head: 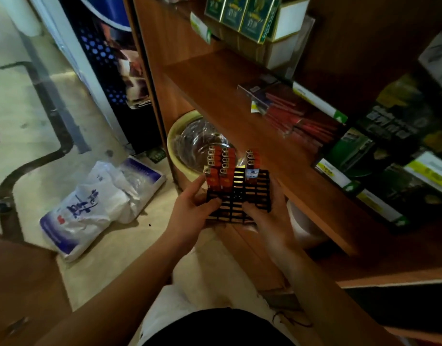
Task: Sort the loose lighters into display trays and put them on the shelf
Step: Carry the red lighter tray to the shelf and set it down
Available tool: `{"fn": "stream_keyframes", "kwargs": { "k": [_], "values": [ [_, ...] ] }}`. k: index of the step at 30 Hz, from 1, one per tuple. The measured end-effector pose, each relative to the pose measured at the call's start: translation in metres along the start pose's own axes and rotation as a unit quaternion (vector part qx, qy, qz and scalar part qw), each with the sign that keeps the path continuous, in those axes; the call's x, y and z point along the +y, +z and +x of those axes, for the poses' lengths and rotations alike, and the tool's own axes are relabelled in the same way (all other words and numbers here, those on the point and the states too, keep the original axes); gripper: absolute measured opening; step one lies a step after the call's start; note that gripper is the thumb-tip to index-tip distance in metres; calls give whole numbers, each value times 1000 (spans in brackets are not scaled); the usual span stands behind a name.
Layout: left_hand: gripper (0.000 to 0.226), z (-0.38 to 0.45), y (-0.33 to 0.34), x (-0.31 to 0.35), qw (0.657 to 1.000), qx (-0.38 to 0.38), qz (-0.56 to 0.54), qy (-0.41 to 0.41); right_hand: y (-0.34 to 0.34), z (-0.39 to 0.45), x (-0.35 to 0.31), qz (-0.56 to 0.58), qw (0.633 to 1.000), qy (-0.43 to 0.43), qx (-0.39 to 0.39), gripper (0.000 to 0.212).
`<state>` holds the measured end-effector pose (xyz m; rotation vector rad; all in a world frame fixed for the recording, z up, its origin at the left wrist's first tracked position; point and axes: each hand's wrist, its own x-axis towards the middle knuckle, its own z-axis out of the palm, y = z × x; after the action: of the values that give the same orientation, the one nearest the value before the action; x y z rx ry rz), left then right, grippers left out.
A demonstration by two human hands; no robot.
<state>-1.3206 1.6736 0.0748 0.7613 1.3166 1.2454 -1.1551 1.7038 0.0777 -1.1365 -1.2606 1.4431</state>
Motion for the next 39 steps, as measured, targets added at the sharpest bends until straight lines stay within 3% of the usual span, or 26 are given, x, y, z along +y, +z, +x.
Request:
{"fn": "stream_keyframes", "kwargs": {
  "k": [8, 16, 23, 29, 32, 35, 39],
  "values": [
    [42, 138, -49, 35, 986, -146, 75, -3, 59, 89, 12, 35, 984, 35, 172, 63],
    [38, 245, -74, 54, 953, -271, 91, -103, 115, 144, 27, 37, 940, 84, 327, 75],
    [50, 292, -70, 57, 938, -305, 114, -118, 124, 179, 26, 5, 925, 110, 365, 71],
    [56, 323, -64, 63, 933, -313, 155, -85, 124, 203, 29, -28, 899, 129, 419, 68],
    [70, 338, -76, 65, 903, -361, 230, -30, 128, 209, 29, -141, 878, 146, 434, 62],
    [78, 341, -87, 71, 815, -390, 403, 146, 129, 202, 26, -338, 831, 168, 410, 64],
    [62, 341, -90, 71, 747, -363, 430, 352, 124, 189, 26, -505, 764, 130, 379, 77]
  ]
}}
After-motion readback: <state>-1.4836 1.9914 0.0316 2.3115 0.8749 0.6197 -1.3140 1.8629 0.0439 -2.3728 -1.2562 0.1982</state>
